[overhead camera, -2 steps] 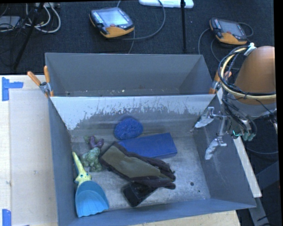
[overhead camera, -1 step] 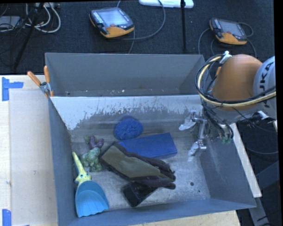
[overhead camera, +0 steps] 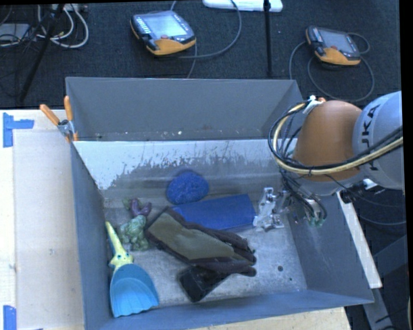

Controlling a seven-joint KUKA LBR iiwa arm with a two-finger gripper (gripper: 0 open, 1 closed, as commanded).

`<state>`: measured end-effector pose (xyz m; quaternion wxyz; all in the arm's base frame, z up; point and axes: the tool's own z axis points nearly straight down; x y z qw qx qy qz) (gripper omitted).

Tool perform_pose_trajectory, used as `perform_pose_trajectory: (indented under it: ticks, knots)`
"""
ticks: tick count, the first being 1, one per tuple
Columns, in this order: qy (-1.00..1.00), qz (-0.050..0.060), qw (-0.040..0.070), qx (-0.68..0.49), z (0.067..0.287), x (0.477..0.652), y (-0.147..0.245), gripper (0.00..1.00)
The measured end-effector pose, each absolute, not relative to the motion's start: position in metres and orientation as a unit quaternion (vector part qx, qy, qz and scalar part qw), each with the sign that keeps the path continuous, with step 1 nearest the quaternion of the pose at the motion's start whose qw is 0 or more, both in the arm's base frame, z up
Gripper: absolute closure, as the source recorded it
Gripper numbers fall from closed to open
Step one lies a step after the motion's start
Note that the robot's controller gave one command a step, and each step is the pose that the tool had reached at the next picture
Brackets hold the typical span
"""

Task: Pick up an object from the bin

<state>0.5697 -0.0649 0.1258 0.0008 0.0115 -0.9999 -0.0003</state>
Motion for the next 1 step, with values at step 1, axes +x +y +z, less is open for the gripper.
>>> perform_pose_trajectory:
  ticks: [1]
  knots:
    - [-1.000,0.000,0.001,0.012,0.1258,0.5697,-0.0650,1.00]
